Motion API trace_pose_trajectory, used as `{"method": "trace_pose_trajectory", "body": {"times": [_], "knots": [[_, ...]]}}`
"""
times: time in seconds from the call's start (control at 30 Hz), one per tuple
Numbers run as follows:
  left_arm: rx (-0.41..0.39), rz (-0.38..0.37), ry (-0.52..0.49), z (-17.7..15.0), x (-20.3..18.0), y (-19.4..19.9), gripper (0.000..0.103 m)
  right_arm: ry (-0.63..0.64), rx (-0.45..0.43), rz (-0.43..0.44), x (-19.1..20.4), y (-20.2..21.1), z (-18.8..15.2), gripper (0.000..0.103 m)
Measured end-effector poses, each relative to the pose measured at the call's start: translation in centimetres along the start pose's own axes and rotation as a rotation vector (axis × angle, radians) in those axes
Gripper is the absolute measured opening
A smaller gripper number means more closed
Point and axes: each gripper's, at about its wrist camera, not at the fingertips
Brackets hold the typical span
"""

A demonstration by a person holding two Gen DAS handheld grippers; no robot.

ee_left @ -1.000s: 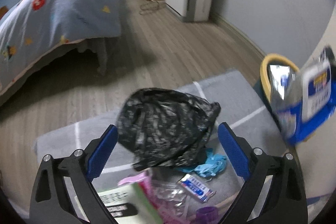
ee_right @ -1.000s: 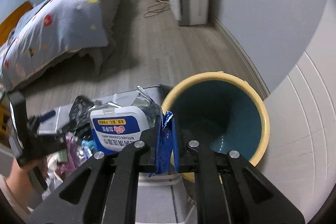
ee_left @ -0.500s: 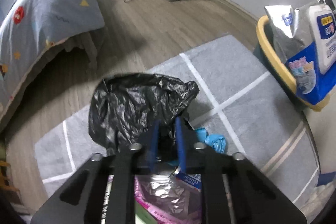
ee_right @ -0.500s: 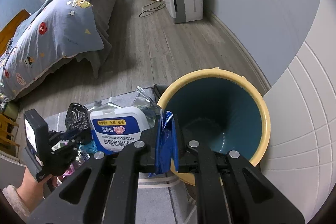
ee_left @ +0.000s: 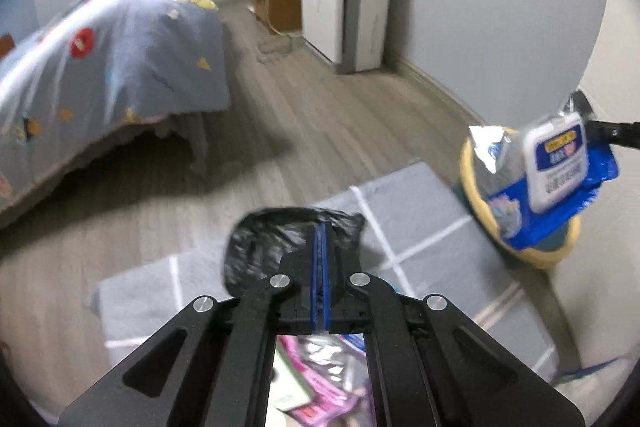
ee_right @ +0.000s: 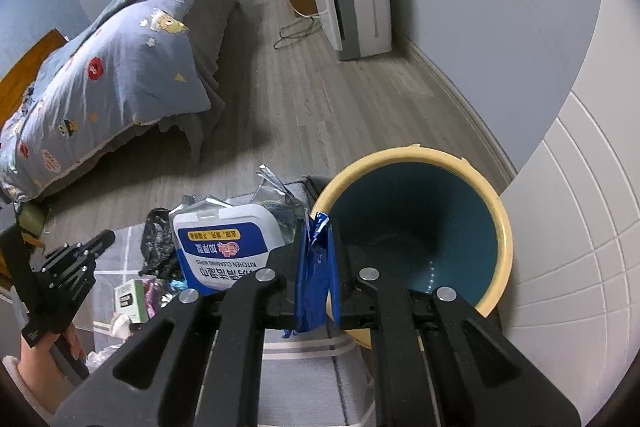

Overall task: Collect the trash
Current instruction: 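Carry the black bag and wet-wipe pack over the yellow-rimmed bin with both grippers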

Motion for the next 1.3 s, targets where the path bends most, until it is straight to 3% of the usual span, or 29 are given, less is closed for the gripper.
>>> {"method": "trace_pose_trajectory", "body": {"times": [0.07,0.13,0.2,0.3,0.6,0.67,0.7,0.73,0.93,1.3], "knots": [[0.047,0.002,0.003,-0.3,-0.1,-1.3,0.012,0.014,-0.018,-0.007,0.3,0.4,-0.1,0.009],[0.080,0.017,0.010,-1.2,-0.1,-2.5,0.043,0.027,-0.022,-0.007,0.5,0.4,-0.1,0.009],[0.106,0.022,0.042,-1.8,0.4,-3.8,0.051,0.035,-0.024,-0.012,0.5,0.2,-0.1,0.009],[0.140,0.022,0.043,-2.0,0.4,-5.7,0.051,0.019,-0.007,-0.020,-0.3,-0.6,-0.1,0.009],[0.200,0.104,-0.058,-2.0,-0.4,-11.2,0.051,-0.023,0.044,-0.030,-1.6,-2.8,0.2,0.009],[0.209,0.131,-0.085,-2.2,-0.5,-11.9,0.043,-0.024,0.047,-0.032,-1.5,-3.0,0.3,0.009],[0.214,0.130,-0.096,-2.3,-0.5,-12.0,0.023,-0.022,0.047,-0.033,-1.6,-3.1,0.3,0.009],[0.210,0.128,-0.105,-2.4,-0.6,-11.7,0.013,-0.021,0.049,-0.035,-1.5,-3.2,0.3,0.009],[0.080,0.104,-0.145,-1.0,-1.1,-7.3,0.005,-0.039,0.052,-0.021,-1.4,-3.3,0.6,0.009],[-0.126,0.024,-0.021,2.8,-1.3,2.3,0.004,-0.032,0.005,-0.013,-1.4,-1.7,1.2,0.009]]}}
Point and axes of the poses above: each gripper's, at about its wrist camera, not at the fingertips, and y roughly against the way its jaws point, x to its left, z to its top, and after that the axes turned 13 degrees about -z, right-handed
